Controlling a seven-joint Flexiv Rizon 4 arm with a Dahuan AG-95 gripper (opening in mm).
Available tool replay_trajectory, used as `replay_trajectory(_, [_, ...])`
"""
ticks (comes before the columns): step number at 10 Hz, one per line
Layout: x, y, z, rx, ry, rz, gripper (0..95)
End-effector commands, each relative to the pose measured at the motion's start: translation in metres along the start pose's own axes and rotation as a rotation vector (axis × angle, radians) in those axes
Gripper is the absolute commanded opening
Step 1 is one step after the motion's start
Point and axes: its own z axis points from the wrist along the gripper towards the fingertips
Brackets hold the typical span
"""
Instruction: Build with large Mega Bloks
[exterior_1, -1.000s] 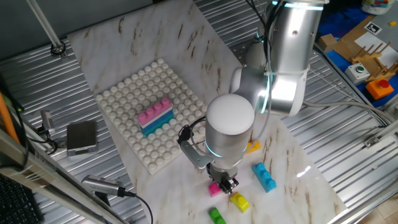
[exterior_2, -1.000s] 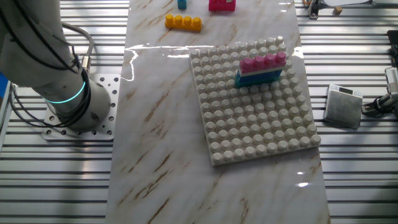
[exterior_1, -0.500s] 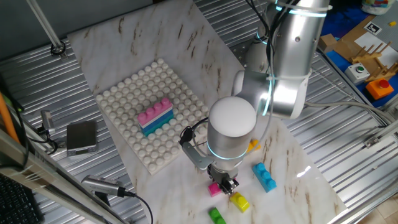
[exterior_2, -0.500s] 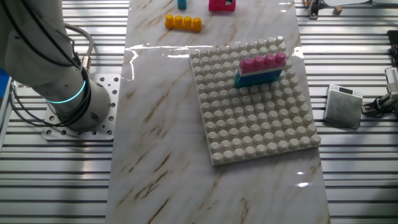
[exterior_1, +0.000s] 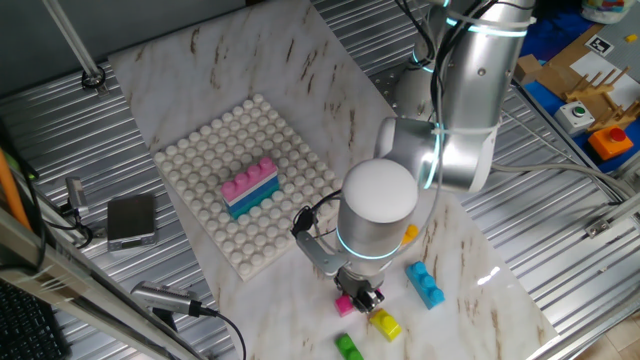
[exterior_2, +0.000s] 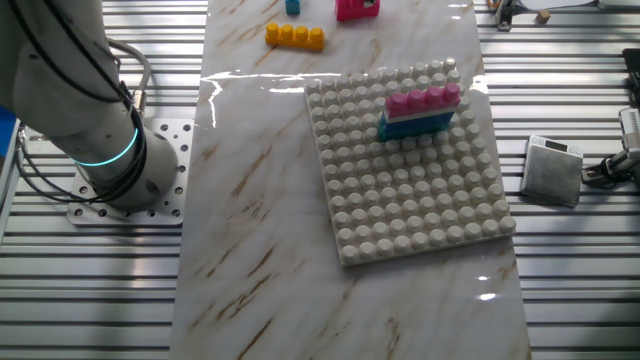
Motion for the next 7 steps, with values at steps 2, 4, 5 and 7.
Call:
replay_trajectory(2, [-0.005,0.001,-0.012,-0.003,0.016,-0.008,0.0])
replay_trajectory(4, [-0.008,-0.007,-0.033,-0.008,0.018,-0.030,0.0])
replay_trajectory(5, [-0.008,-0.013,-0.043,-0.012,0.018,-0.044,0.0])
replay_trajectory(7, [-0.012,-0.033,-0.072,-0.024,0.039,-0.077,0.0])
